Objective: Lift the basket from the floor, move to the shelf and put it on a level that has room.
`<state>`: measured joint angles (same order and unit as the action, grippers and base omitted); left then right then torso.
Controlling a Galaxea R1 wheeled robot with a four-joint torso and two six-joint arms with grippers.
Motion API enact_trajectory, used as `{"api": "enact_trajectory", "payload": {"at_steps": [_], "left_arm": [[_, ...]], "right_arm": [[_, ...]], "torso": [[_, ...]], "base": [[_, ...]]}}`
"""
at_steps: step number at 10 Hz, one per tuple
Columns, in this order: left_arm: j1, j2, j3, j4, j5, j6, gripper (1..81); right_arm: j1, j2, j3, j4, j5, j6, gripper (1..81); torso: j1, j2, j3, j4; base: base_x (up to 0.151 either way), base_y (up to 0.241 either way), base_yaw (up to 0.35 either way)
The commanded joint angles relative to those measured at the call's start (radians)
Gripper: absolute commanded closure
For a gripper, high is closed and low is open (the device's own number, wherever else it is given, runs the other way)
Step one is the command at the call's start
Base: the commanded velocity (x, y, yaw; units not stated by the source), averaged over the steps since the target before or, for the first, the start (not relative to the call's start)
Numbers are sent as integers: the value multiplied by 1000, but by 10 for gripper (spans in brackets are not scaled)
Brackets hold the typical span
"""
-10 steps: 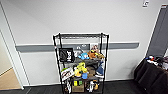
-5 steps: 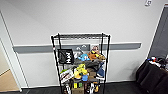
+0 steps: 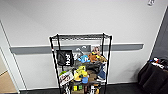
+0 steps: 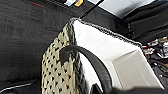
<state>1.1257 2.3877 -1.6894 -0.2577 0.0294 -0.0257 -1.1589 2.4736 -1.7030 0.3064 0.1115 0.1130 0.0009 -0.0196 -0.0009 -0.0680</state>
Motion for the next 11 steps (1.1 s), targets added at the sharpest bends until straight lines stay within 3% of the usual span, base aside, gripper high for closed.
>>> {"api": "enact_trajectory", "payload": {"at_steps": [1, 11], "left_arm": [[-105, -28, 33, 5, 29, 6, 811], [-91, -27, 34, 18, 27, 6, 811]], "right_arm": [[103, -23, 22, -3, -24, 2, 811], [86, -29, 30, -3, -19, 1, 811]], "torso": [[0, 0, 0, 0], [0, 0, 0, 0]], "base": [[117, 0, 0], [125, 0, 0]]}}
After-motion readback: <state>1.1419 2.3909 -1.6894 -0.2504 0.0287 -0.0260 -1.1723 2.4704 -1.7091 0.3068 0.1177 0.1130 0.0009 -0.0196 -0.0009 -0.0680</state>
